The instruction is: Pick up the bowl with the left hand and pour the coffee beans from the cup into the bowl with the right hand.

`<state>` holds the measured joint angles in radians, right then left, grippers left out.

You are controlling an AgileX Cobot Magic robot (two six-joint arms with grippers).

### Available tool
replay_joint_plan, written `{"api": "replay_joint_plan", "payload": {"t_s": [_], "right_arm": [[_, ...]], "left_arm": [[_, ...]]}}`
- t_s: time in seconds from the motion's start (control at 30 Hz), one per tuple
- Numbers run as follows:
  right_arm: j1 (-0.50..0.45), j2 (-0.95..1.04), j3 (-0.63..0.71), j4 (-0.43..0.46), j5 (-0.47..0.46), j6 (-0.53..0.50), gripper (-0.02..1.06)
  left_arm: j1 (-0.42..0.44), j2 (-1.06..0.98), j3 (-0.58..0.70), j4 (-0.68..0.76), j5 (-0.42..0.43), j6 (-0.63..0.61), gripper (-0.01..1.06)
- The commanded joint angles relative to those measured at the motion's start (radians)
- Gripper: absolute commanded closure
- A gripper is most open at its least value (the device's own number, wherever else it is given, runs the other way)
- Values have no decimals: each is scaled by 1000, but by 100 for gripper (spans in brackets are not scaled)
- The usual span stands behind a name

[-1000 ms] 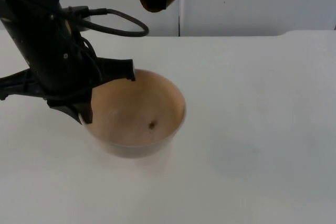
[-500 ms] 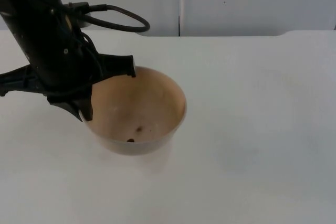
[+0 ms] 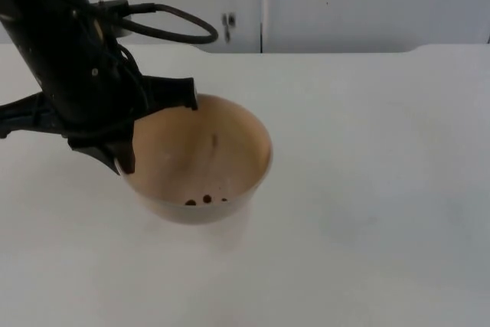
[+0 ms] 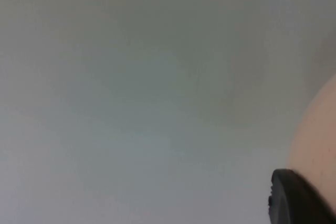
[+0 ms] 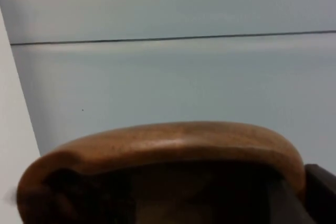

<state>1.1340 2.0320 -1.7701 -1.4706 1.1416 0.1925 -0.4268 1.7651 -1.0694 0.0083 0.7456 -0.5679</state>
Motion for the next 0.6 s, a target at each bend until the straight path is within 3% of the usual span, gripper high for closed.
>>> {"api": "replay_joint_plan", "payload": {"t_s": [0.0, 0.57], "right_arm": [[41, -1, 1, -12, -54, 41, 105], [65, 23, 1, -43, -34, 84, 105]], "left_arm": [[-2, -3, -12, -3, 4, -5, 105], [-2, -3, -12, -16, 2, -5, 105]]}}
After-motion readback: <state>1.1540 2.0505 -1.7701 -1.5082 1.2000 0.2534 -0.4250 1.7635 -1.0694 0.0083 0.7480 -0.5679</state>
